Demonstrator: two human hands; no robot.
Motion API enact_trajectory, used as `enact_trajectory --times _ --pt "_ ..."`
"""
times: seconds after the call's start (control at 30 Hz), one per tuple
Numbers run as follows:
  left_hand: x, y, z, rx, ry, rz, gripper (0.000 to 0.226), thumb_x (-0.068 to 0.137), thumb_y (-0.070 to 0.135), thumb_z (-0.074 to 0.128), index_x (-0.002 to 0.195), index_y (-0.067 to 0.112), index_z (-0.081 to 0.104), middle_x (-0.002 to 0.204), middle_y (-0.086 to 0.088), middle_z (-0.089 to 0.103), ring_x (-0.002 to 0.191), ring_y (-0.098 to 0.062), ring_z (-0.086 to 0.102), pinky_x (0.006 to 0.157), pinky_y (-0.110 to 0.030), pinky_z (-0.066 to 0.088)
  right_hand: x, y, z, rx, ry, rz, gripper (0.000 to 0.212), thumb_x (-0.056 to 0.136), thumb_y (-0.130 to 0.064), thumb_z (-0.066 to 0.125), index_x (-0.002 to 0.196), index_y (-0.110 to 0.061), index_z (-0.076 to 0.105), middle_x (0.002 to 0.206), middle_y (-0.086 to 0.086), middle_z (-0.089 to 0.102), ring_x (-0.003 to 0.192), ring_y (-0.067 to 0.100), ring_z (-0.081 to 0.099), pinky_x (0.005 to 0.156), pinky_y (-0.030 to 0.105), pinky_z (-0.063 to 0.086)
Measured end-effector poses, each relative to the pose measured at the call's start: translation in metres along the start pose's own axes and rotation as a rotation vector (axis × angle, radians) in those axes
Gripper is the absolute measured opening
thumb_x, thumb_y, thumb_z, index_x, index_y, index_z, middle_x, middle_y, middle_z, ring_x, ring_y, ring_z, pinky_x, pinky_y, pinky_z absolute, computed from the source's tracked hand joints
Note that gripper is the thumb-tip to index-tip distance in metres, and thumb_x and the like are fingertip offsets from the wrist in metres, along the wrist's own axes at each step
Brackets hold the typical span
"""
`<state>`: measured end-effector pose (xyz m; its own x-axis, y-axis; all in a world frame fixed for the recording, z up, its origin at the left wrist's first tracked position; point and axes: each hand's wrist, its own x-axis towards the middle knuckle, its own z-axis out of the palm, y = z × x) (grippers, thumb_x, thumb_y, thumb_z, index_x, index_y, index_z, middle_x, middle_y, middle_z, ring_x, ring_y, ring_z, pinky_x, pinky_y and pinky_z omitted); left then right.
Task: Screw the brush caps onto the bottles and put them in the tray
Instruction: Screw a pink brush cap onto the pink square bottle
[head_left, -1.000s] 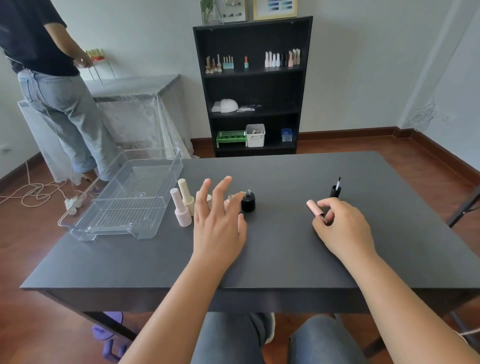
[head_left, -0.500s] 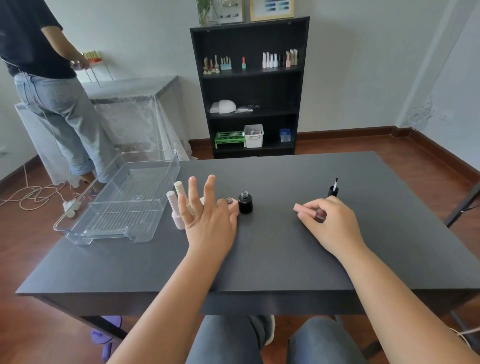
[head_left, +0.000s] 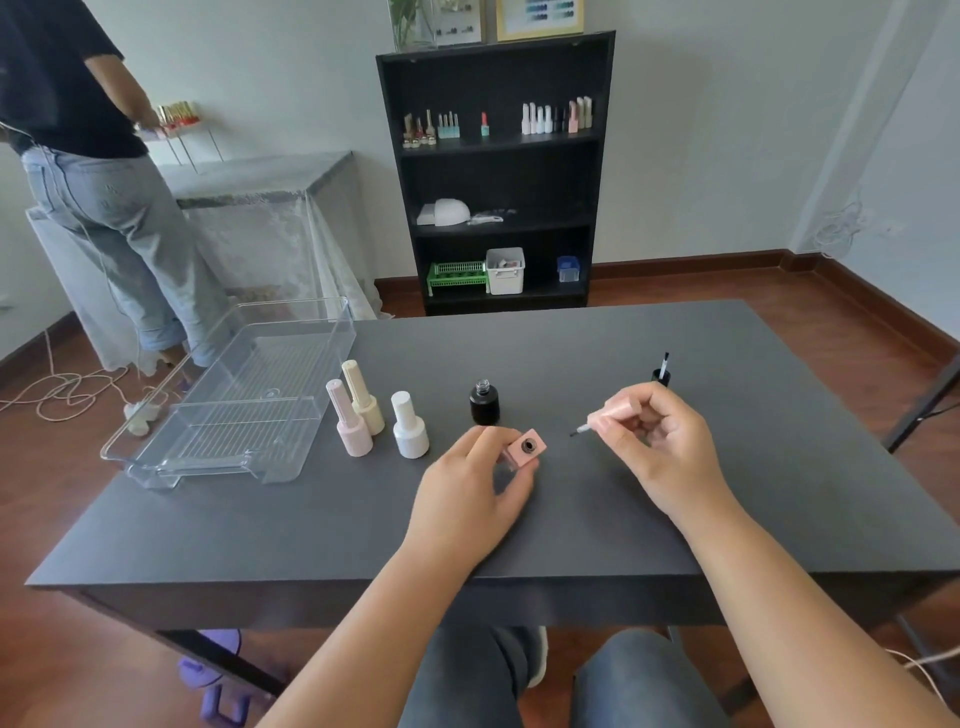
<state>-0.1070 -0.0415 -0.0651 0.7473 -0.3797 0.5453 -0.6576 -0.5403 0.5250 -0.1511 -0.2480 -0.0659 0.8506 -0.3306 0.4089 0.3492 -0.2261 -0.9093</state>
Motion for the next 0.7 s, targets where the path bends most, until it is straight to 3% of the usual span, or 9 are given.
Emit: enact_trajectory --times 0.13,0.27,0.37,0.47,0.53,0.7 --pt "0.005 -0.001 0.003 -0.130 -0.048 -0.121 0.016 0.081 0.026 0.071 0.096 0.026 0.067 0.089 0.010 0.067 0.071 -0.007 0.065 0.067 -0.033 0.056 -0.004 -0.006 0.000 0.105 -0.013 0.021 0.011 0.081 -0.018 0.073 0.090 -0.016 0.066 0.092 0.005 0.075 0.086 0.017 0.069 0.080 0.024 0.054" --pt "0.006 -0.001 0.003 -0.117 -0.052 -0.116 0.019 0.080 0.025 0.072 0.098 0.030 0.069 0.087 0.013 0.064 0.071 -0.008 0.062 0.068 -0.031 0.055 -0.008 -0.011 0.004 0.086 -0.071 -0.015 0.010 0.083 -0.024 0.071 0.092 -0.025 0.069 0.093 0.000 0.077 0.091 0.019 0.069 0.082 0.024 0.053" --pt "0.006 0.000 0.003 -0.099 -0.040 -0.078 0.019 0.080 0.024 0.073 0.098 0.029 0.070 0.086 0.014 0.063 0.072 -0.007 0.060 0.066 -0.028 0.054 -0.007 -0.013 0.005 0.042 -0.068 -0.030 0.013 0.081 -0.035 0.070 0.094 -0.031 0.069 0.095 -0.005 0.076 0.087 0.027 0.065 0.081 0.032 0.052" --pt "0.006 -0.001 0.003 -0.087 -0.034 -0.059 0.018 0.081 0.024 0.072 0.098 0.027 0.070 0.089 0.013 0.064 0.072 -0.007 0.059 0.066 -0.029 0.054 -0.007 -0.009 0.004 0.004 -0.075 -0.038 0.017 0.081 -0.036 0.071 0.095 -0.029 0.069 0.096 0.002 0.076 0.086 0.039 0.061 0.078 0.046 0.051" --pt "0.006 -0.001 0.003 -0.090 -0.037 -0.054 0.018 0.081 0.024 0.072 0.098 0.026 0.070 0.089 0.012 0.064 0.072 -0.008 0.059 0.067 -0.030 0.054 -0.007 -0.007 0.005 -0.027 -0.090 -0.038 0.015 0.081 -0.032 0.072 0.095 -0.029 0.069 0.096 0.009 0.074 0.084 0.040 0.059 0.076 0.049 0.049" --pt "0.005 -0.002 0.003 -0.090 -0.036 -0.045 0.017 0.082 0.023 0.073 0.098 0.026 0.071 0.089 0.011 0.063 0.072 -0.008 0.059 0.066 -0.031 0.054 -0.007 -0.008 0.005 -0.081 -0.094 -0.054 0.014 0.079 -0.026 0.072 0.092 -0.033 0.070 0.088 -0.004 0.071 0.070 0.016 0.054 0.067 0.021 0.044"
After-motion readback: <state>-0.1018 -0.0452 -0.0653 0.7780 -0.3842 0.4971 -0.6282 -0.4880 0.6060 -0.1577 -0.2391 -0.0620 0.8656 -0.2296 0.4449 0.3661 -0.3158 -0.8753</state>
